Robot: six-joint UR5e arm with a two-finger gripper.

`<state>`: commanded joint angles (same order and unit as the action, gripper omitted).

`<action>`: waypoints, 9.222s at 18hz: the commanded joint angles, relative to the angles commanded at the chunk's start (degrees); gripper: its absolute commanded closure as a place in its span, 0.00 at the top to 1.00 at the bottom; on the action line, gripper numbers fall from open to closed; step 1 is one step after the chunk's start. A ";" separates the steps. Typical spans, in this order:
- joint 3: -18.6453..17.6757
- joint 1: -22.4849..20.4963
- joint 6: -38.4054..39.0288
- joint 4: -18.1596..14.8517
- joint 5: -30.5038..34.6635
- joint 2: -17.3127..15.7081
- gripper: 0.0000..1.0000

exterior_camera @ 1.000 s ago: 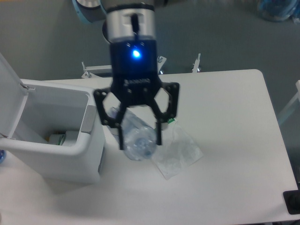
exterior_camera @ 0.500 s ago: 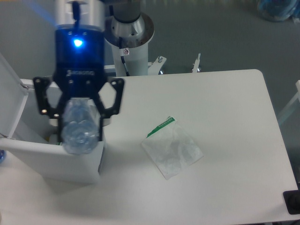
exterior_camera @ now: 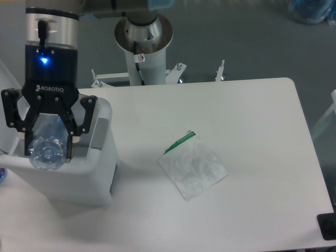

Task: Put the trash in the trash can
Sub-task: 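Lower the bottle into the bin and open the gripper, then move the gripper back over the clear plastic bag, then lower the gripper onto the bag and pinch its edge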

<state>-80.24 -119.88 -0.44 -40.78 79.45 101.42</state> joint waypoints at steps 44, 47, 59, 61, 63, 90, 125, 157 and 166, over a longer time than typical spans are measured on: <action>-25.05 -26.89 -15.65 -4.92 10.99 0.78 1.00; -25.22 -28.12 -15.65 -4.92 10.99 3.68 1.00; -24.61 -29.09 -12.22 -3.96 10.02 12.30 1.00; -24.61 -28.92 -12.04 -3.96 10.02 12.92 1.00; -24.61 -28.91 -11.17 -3.96 10.02 13.01 1.00; -21.62 -30.06 -10.64 -3.87 8.35 18.20 1.00; -21.36 -29.71 -10.90 -3.78 7.21 19.34 0.99; -21.80 -29.62 -10.99 -3.25 7.21 18.72 0.70; -22.06 -29.44 -10.81 -3.43 7.12 18.20 0.34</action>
<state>-102.30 -149.33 -11.25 -44.21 86.57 119.62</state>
